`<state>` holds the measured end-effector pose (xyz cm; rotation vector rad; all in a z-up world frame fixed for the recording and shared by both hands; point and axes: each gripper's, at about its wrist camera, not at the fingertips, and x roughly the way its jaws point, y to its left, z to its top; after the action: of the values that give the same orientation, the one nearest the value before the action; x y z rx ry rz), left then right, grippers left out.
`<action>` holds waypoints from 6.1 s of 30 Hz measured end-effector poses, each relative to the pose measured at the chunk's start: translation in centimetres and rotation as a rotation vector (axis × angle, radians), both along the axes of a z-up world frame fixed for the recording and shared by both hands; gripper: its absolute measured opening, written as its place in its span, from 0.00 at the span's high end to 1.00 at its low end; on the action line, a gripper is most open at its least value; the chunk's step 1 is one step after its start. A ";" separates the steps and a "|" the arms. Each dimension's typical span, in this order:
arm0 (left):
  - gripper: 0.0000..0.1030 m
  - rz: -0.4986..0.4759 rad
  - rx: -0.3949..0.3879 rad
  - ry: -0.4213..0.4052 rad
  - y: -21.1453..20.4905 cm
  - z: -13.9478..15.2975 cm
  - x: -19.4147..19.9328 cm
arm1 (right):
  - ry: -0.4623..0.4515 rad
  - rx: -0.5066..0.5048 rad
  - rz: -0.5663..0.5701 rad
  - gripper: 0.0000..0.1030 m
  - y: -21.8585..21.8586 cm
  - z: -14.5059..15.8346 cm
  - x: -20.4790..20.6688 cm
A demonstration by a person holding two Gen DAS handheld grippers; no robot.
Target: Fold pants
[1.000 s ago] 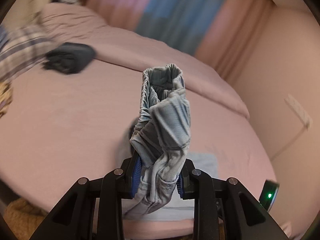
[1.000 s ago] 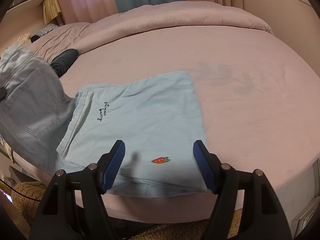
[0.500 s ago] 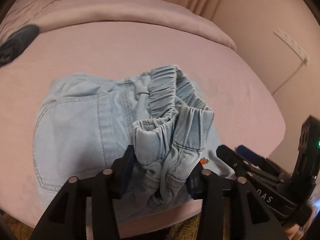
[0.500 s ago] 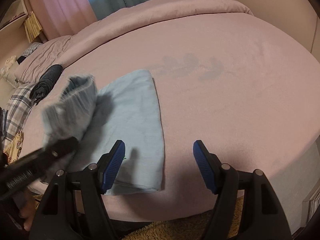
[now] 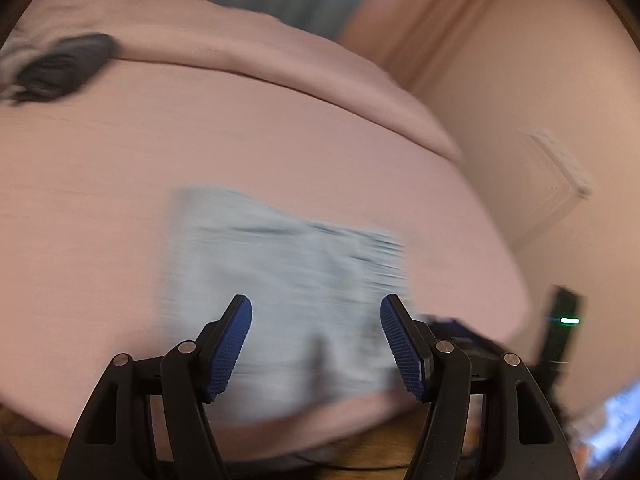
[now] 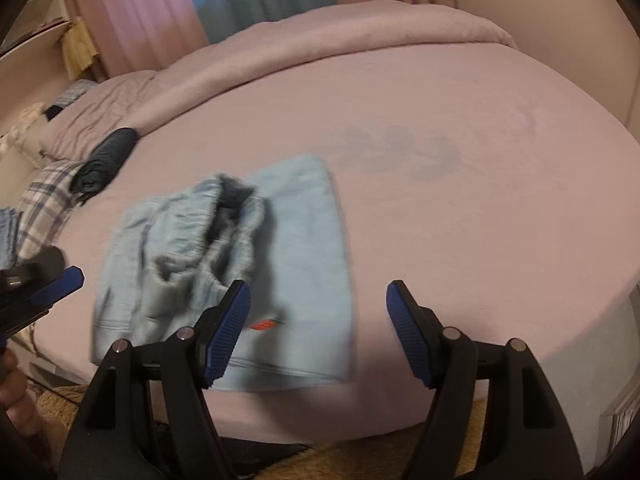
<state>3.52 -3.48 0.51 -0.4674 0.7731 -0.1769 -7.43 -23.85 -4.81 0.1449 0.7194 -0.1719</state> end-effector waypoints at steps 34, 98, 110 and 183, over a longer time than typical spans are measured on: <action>0.35 0.080 0.028 0.166 3.6 -6.2 1.7 | 0.029 0.074 0.070 0.66 0.8 -2.1 1.0; 0.72 -0.039 0.033 0.187 0.2 -7.3 1.0 | 0.129 0.019 0.288 0.50 7.3 0.6 7.9; 0.72 -0.047 0.073 0.190 -1.3 -6.4 0.6 | 0.066 0.007 0.231 0.51 3.8 1.6 1.2; 0.29 -0.185 -0.113 0.219 1.1 -7.7 9.7 | 0.127 0.483 0.113 0.15 -5.1 -3.6 2.6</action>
<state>13.18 -2.37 -7.17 -0.5277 1.0253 -0.3469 -4.86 -28.97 -8.38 0.5567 0.8844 0.1053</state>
